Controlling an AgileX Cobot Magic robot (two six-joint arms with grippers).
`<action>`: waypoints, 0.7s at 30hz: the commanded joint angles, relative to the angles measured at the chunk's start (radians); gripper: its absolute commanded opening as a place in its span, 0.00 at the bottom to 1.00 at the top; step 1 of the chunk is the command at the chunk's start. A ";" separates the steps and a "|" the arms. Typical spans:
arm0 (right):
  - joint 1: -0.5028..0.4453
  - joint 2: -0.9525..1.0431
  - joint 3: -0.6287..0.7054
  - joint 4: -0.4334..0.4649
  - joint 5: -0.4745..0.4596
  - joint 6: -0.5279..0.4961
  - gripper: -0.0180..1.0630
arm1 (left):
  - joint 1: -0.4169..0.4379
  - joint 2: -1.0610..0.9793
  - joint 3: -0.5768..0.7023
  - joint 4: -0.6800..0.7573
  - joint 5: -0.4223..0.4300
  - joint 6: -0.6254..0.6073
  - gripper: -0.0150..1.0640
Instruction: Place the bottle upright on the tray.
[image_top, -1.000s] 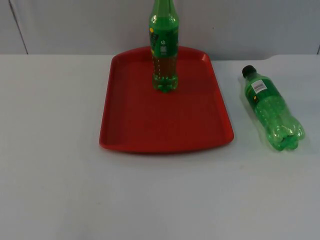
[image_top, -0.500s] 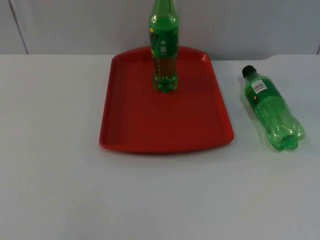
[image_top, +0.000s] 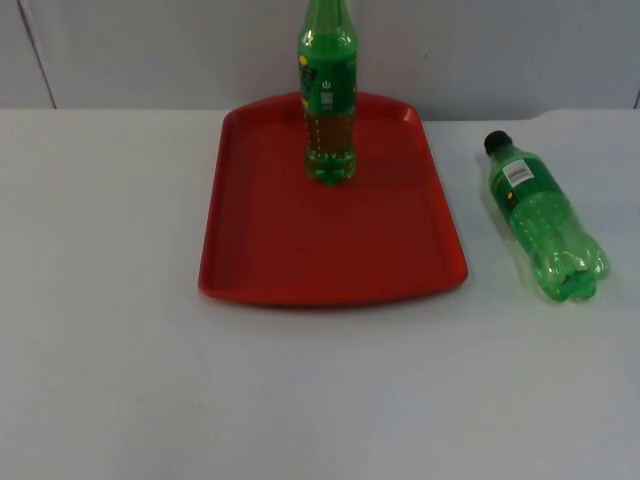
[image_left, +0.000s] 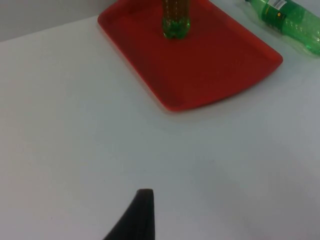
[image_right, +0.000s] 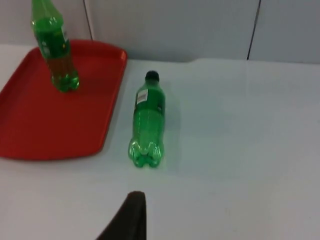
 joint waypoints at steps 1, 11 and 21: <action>-0.002 0.084 -0.036 -0.005 -0.021 -0.016 0.98 | -0.007 -0.005 0.004 0.004 -0.009 -0.008 0.99; -0.002 0.731 -0.400 -0.002 -0.022 -0.016 0.98 | -0.007 -0.005 0.004 0.004 -0.009 -0.008 0.99; -0.002 1.183 -0.822 0.002 0.101 -0.019 0.98 | -0.007 -0.005 0.004 0.004 -0.009 -0.008 0.99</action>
